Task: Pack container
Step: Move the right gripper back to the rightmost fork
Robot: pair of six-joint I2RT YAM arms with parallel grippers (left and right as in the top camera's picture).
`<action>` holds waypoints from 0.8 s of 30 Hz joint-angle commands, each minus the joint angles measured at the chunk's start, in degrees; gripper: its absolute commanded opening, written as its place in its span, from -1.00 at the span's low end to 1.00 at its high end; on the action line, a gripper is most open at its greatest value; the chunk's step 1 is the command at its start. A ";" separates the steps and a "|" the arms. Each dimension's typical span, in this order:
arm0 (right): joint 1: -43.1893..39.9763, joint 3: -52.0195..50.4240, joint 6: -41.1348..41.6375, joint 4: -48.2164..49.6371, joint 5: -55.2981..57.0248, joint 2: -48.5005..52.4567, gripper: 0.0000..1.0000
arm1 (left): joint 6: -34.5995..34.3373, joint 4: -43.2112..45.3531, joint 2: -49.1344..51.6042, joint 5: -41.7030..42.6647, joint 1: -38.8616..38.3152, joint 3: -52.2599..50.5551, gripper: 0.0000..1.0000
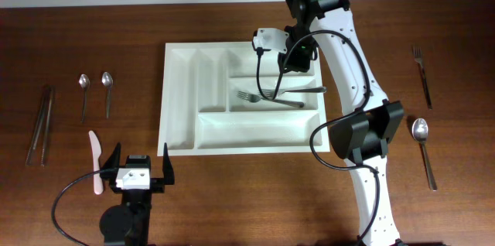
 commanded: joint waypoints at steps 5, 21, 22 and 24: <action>-0.07 -0.09 -0.15 -0.35 1.42 -2.08 0.28 | 0.76 -0.04 -0.44 -0.17 0.24 -0.37 0.98; -10.78 -0.09 27.04 -0.35 14.08 -2.08 0.97 | 0.76 -0.04 -0.44 -0.17 0.24 -0.37 0.98; -11.80 -0.09 29.79 -0.35 14.08 -2.08 0.97 | 0.74 -0.04 -0.44 -0.17 0.22 -0.37 0.98; -13.79 -0.11 34.27 -0.35 13.86 -2.08 0.97 | 0.76 -0.04 -0.44 -0.17 0.24 -0.37 0.98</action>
